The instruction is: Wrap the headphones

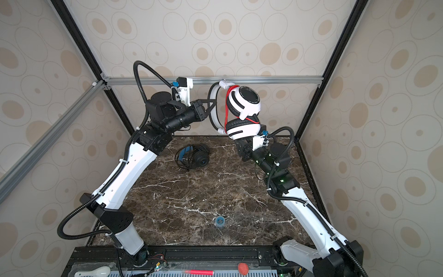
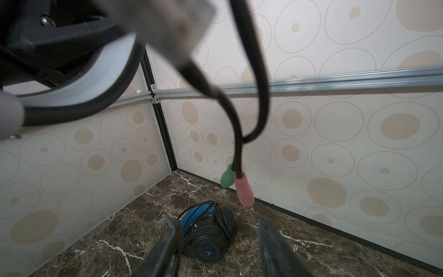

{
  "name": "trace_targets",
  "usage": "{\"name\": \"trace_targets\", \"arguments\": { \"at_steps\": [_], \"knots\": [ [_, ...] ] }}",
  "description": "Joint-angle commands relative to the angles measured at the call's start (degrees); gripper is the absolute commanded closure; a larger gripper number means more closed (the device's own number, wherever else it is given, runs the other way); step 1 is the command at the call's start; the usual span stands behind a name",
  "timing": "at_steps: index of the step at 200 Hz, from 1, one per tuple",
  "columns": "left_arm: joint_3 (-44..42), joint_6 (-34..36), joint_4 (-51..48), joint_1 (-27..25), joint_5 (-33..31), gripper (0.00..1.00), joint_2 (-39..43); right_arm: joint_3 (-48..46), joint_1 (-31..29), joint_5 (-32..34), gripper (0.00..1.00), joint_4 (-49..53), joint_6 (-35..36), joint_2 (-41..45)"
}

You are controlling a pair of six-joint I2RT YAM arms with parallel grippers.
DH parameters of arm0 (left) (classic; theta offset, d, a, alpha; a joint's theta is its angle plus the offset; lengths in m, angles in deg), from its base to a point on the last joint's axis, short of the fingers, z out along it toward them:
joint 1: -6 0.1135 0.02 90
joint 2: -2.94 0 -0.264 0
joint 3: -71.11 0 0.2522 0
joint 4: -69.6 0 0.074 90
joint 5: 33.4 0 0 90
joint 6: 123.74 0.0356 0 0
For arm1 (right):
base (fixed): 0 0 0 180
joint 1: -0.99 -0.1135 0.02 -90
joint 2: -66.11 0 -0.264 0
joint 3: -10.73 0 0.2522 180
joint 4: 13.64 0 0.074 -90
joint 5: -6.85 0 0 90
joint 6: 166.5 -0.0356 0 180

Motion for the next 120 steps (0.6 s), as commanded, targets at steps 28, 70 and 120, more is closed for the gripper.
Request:
{"name": "trace_targets", "arguments": {
  "at_steps": [28,70,120],
  "knots": [
    [3.8,-1.9,3.8,-0.4,0.7,1.00,0.5,3.1,0.3,0.1,0.48,-4.7,-1.0,-2.1],
    [3.6,-2.0,3.6,-0.3,0.7,1.00,0.4,4.2,0.3,-2.0,0.49,-5.6,-0.7,-3.1],
    [3.6,-2.1,3.9,-0.3,0.9,1.00,0.3,5.2,0.3,-1.9,0.49,-7.0,-1.2,-4.2]
  ]
}}
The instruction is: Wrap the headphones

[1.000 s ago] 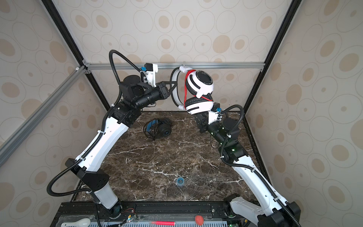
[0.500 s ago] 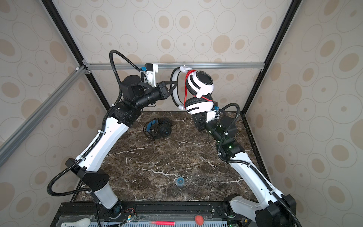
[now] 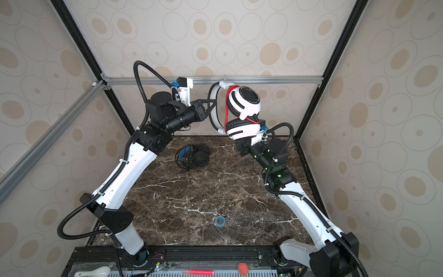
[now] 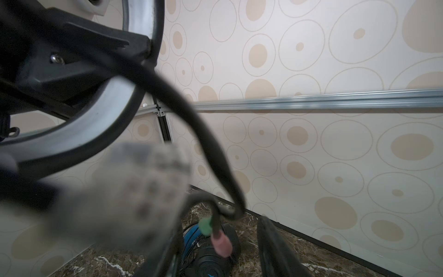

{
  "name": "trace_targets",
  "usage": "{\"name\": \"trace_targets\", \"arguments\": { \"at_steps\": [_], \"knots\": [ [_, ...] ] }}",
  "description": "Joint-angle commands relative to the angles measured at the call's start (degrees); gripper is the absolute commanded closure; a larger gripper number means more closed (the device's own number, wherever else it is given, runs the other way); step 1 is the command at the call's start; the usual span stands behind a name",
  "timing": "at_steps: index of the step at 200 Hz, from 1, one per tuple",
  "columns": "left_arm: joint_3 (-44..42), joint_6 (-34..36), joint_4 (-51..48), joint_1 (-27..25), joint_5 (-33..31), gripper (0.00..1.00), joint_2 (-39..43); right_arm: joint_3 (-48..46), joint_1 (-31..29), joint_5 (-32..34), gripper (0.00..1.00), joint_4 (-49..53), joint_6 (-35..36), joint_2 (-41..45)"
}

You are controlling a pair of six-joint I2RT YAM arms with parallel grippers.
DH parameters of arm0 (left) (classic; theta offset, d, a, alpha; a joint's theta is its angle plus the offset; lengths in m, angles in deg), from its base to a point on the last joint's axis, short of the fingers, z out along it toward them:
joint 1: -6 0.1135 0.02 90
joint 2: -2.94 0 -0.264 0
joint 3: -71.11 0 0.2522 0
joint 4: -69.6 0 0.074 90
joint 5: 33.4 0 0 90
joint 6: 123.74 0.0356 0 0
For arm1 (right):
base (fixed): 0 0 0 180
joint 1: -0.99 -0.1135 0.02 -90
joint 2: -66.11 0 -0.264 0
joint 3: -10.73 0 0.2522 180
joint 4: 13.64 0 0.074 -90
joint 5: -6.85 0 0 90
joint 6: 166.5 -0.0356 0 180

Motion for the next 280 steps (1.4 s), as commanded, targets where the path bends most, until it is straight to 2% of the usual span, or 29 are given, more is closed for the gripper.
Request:
{"name": "trace_targets", "arguments": {
  "at_steps": [1,39,73,152,201,232,280],
  "knots": [
    [3.6,-2.1,3.9,-0.3,0.8,1.00,0.3,2.0,0.3,-0.7,0.49,-3.1,-0.8,-0.9],
    [3.6,-2.1,3.9,-0.3,0.8,1.00,0.2,3.3,0.3,0.0,0.52,-4.5,-1.3,-2.0],
    [3.9,-2.3,4.0,-0.3,1.0,1.00,-0.1,3.9,0.4,-0.2,0.59,-4.6,-1.4,-2.5],
    [3.9,-2.4,4.0,0.0,0.3,1.00,-0.4,4.1,0.4,-0.6,0.84,-2.9,-0.4,-2.6],
    [1.9,-3.3,7.5,0.1,-8.7,1.00,0.8,3.1,0.5,0.2,0.95,3.4,1.5,-0.4],
    [-2.3,-6.4,10.5,-0.2,-17.0,1.00,2.2,0.9,0.5,4.2,0.97,5.0,0.8,1.7],
    [0.7,-6.8,8.1,-1.7,-26.7,1.00,-0.1,2.4,-0.7,5.9,0.99,10.9,1.3,2.3]
  ]
}}
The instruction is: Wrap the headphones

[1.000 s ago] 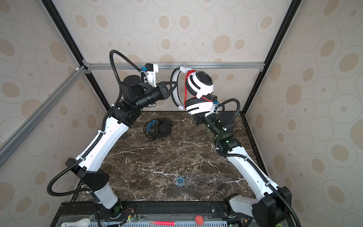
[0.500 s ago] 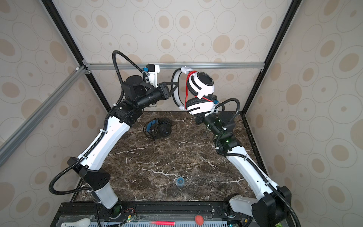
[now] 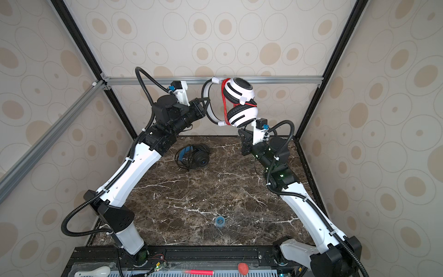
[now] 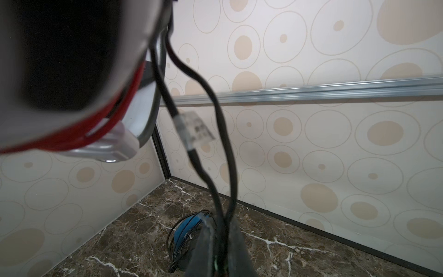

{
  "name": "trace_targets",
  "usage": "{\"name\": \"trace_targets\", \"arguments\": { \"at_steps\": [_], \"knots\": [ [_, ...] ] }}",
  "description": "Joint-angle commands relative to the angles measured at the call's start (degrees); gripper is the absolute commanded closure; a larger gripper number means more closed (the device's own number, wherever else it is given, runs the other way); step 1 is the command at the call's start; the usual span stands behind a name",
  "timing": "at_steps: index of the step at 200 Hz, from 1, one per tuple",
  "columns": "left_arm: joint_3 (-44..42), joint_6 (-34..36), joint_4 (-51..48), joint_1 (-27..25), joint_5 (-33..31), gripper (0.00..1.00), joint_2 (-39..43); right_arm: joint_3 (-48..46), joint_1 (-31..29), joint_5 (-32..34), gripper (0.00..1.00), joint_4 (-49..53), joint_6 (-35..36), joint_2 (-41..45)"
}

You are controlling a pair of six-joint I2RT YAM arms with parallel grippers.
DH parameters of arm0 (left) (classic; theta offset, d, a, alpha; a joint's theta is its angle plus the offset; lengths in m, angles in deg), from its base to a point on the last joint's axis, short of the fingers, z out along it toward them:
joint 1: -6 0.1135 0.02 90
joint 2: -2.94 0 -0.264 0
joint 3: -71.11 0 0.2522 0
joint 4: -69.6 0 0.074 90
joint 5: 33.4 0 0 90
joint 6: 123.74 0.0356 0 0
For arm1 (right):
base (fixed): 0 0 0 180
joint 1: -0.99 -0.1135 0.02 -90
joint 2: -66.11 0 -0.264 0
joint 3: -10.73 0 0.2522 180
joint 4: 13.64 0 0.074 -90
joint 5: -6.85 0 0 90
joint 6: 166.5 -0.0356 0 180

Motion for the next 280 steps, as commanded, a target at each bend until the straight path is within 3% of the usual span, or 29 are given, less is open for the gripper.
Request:
{"name": "trace_targets", "arguments": {
  "at_steps": [1,35,70,101,131,188,232,280],
  "knots": [
    [4.3,-3.2,4.6,-1.5,-8.4,1.00,0.5,0.7,-0.9,2.1,0.98,3.7,0.8,0.9],
    [9.2,-1.8,1.0,-2.8,-13.2,1.00,-3.5,2.0,-5.7,8.8,1.00,10.1,4.9,0.8],
    [14.7,4.2,-5.6,-4.3,-18.0,1.00,-8.0,4.9,-9.9,13.7,1.00,17.3,9.2,0.4],
    [13.0,12.6,-9.2,-6.2,-25.2,1.00,-8.3,10.5,-11.9,16.7,1.00,26.2,10.5,-0.7],
    [4.2,19.2,-6.5,-8.1,-29.7,1.00,-5.1,15.6,-13.8,17.6,1.00,33.7,10.6,-1.9],
    [1.0,29.3,-13.9,-8.4,-24.4,1.00,-4.6,40.7,-13.9,18.0,1.00,63.0,15.4,-13.4],
    [-9.2,35.0,-13.1,-8.4,-23.2,1.00,0.4,58.8,-13.8,15.4,1.00,82.2,24.7,-23.7],
    [-14.8,40.5,-13.3,-8.4,-18.7,1.00,4.2,59.8,-13.9,13.9,1.00,83.0,26.7,-26.1]
  ]
}}
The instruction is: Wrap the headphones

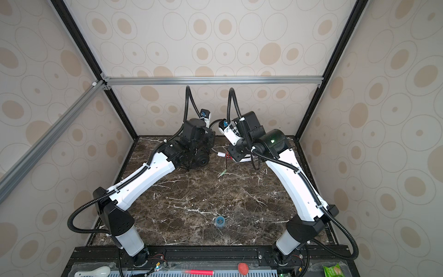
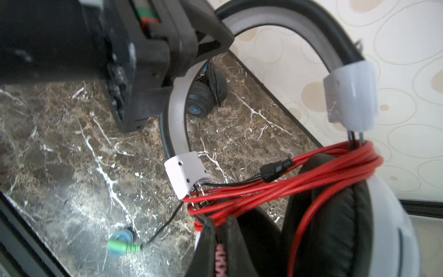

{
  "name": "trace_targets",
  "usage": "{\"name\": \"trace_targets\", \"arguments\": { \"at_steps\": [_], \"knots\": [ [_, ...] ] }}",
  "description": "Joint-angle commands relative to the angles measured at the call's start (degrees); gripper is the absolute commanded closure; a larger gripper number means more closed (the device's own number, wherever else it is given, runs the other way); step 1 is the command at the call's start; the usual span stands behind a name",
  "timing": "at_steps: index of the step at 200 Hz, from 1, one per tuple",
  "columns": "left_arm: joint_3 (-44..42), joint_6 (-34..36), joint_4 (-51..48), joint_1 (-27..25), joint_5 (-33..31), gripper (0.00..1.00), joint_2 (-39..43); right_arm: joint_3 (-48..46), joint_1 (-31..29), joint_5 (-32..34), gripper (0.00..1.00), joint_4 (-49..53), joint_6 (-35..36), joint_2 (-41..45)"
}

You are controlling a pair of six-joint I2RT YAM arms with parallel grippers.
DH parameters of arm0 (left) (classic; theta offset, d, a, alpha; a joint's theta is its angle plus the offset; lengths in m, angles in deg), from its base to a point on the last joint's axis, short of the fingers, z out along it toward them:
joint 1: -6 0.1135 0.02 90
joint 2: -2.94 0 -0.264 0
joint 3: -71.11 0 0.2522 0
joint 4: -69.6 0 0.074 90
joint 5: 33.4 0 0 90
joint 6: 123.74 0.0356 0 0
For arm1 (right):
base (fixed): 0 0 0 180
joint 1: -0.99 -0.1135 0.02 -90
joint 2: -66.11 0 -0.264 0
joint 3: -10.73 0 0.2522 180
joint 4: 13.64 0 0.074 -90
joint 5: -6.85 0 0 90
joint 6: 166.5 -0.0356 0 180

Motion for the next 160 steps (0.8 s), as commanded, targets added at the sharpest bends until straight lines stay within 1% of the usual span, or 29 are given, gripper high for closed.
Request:
{"name": "trace_targets", "arguments": {
  "at_steps": [1,14,25,39,53,63,86,104,136,160],
  "knots": [
    [-1.6,5.5,-0.1,-0.1,2.6,1.00,3.4,3.0,-0.2,-0.4,1.00,1.2,2.9,-0.6],
    [-1.9,5.5,-0.5,-0.2,3.4,1.00,3.8,1.8,-0.3,-0.5,1.00,0.6,2.3,-0.7],
    [-0.5,5.4,-2.3,-0.1,3.6,1.00,3.0,-0.4,-0.3,-0.1,1.00,-1.1,1.1,0.4],
    [1.0,4.8,-4.8,-0.2,3.7,1.00,1.9,-5.2,-0.3,-1.6,1.00,-6.1,0.3,3.5],
    [0.9,3.8,-4.9,-0.1,4.8,1.00,1.6,-10.0,-0.3,-2.7,0.99,-11.6,-0.7,6.7],
    [1.2,2.8,-5.2,0.0,5.7,1.00,1.1,-13.3,-0.3,-3.2,0.95,-15.4,-1.3,9.3],
    [1.4,-0.4,-6.2,0.2,7.7,1.00,-0.6,-20.9,-0.2,-3.6,0.76,-22.5,-2.1,14.5],
    [1.2,-2.5,-5.9,0.5,8.9,1.00,-1.5,-27.2,-0.1,-1.9,0.64,-26.5,-2.8,18.2],
    [1.8,-4.4,-5.4,1.1,11.1,1.00,-3.6,-31.5,0.4,1.0,0.61,-27.4,-3.4,20.6],
    [1.9,-5.7,-4.7,1.7,12.7,1.00,-5.2,-33.4,0.8,2.4,0.56,-29.9,-3.7,22.3]
  ]
}}
